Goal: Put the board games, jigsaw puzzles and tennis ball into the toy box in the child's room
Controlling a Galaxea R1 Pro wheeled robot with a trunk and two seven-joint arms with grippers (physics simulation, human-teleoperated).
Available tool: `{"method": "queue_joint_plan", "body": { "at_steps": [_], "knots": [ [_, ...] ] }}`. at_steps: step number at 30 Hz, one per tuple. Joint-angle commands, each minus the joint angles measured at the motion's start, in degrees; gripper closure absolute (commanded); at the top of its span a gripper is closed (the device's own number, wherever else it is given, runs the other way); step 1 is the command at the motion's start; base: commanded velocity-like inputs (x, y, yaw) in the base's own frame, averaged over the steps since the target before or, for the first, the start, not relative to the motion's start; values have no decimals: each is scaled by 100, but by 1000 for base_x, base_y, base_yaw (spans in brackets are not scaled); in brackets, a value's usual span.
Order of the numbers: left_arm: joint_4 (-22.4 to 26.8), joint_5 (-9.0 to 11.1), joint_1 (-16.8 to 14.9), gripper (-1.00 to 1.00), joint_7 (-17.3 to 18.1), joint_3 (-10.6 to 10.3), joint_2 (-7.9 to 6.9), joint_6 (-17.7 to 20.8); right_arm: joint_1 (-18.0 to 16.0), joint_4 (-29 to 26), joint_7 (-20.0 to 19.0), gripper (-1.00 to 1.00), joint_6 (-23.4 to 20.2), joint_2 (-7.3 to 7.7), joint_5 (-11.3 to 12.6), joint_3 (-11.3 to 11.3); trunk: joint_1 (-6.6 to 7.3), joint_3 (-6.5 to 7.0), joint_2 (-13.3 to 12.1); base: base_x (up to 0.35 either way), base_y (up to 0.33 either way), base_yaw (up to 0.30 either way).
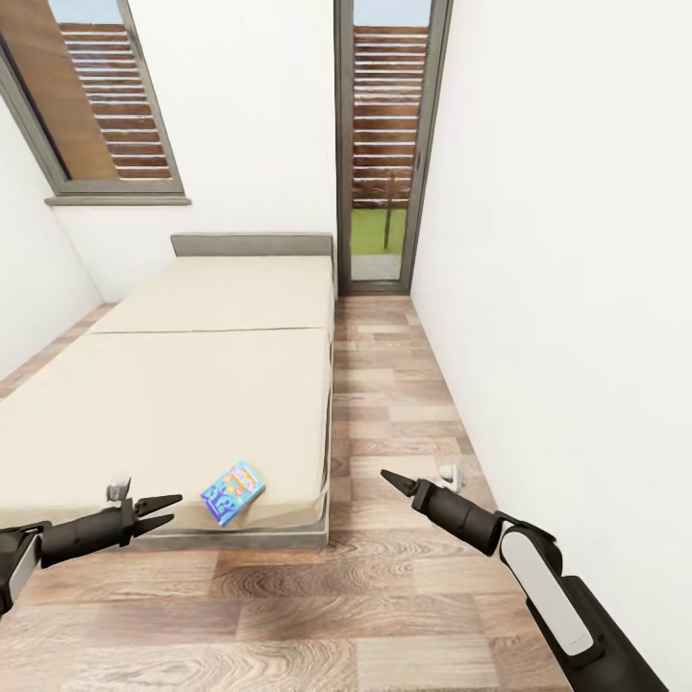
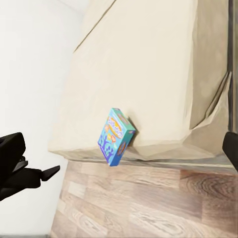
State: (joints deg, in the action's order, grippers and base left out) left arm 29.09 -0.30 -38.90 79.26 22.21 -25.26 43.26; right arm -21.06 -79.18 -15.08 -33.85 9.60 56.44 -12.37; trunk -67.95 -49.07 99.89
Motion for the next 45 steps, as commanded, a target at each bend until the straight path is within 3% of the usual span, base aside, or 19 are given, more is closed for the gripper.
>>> {"method": "queue_joint_plan", "body": {
  "at_steps": [1, 8, 17, 31, 38, 45],
  "knots": [
    [0, -3, -4, -100, 18, 8, 3, 60, -4, -3, -5, -100, -17, 4, 17, -3, -22, -33, 44, 0, 0, 0],
    [0, -5, -4, -100, 12, 5, 7, 57, -4, -112, -157, -100, -25, 12, 24, -3, -176, -224, 325, 0, 0, 0],
    [0, -5, -4, -100, 11, 7, 8, 55, -12, -498, -883, -100, -33, 189, 22, -10, -373, -471, 686, 0, 0, 0],
    [0, -5, -4, -100, -78, 3, 12, 51, -9, -537, -1118, -100, -25, 251, 32, -6, -681, -854, 1247, 0, 0, 0],
    [0, -4, -4, -100, -248, 10, 12, 51, -4, -541, -2074, -100, 35, 247, -2, -2, -834, -1046, 1528, 0, 0, 0],
    [0, -3, -4, -100, -278, 11, 12, 51, -4, -506, -2418, -100, 59, 247, -32, -2, -988, -1238, 1809, 0, 0, 0]
  ]
}}
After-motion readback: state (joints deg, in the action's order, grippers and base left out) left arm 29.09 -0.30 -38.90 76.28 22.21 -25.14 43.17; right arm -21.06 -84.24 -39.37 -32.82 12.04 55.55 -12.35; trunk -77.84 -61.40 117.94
